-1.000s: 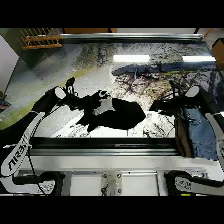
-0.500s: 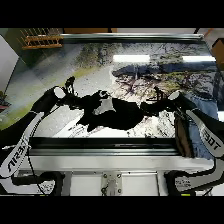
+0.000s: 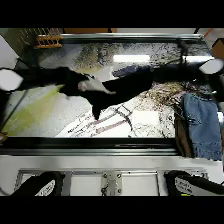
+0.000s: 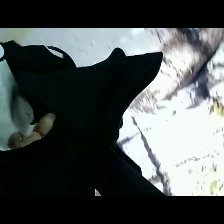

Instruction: Fold the clothes and pants, and hang the long-sleeved shirts on hangers.

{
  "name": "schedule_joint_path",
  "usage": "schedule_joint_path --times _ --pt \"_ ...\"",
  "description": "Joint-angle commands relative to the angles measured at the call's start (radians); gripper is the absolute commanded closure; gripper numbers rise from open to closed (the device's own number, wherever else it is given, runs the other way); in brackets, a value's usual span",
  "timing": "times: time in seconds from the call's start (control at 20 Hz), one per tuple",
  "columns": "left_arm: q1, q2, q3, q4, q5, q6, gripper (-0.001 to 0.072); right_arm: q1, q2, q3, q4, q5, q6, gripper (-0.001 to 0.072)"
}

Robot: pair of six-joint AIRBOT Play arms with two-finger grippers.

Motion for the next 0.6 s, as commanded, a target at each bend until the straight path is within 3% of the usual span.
schedule_joint_path --times 0.0,0.2,0.35,0.4,0.45,0.55 --pt "-0.050 0.238 0.077 0.059 -0.091 -0.006 0.0701 0.008 0.190 0.146 -0.005 0.032 0.020 0.0700" --pt "-0.201 0.410 -0.098 0.172 -0.169 -0.151 0.0701 0.052 0.274 0.134 -0.166 0.089 0.110 0.0700" --pt "-0.318 0.473 -0.309 0.175 -0.184 -0.182 0.0688 0.093 0.272 0.047 -0.237 0.141 0.126 0.0700" --pt "-0.374 0.483 -0.376 0.176 -0.180 -0.197 0.0366 0.097 0.272 0.003 -0.244 0.151 0.133 0.0700" --pt "-0.423 0.483 -0.427 0.182 -0.171 -0.224 0.0092 0.099 0.273 -0.044 -0.249 0.155 0.133 0.0700" --pt "-0.478 0.468 -0.478 0.214 -0.134 -0.240 0.0091 0.099 0.273 -0.109 -0.252 0.154 0.148 0.0700"
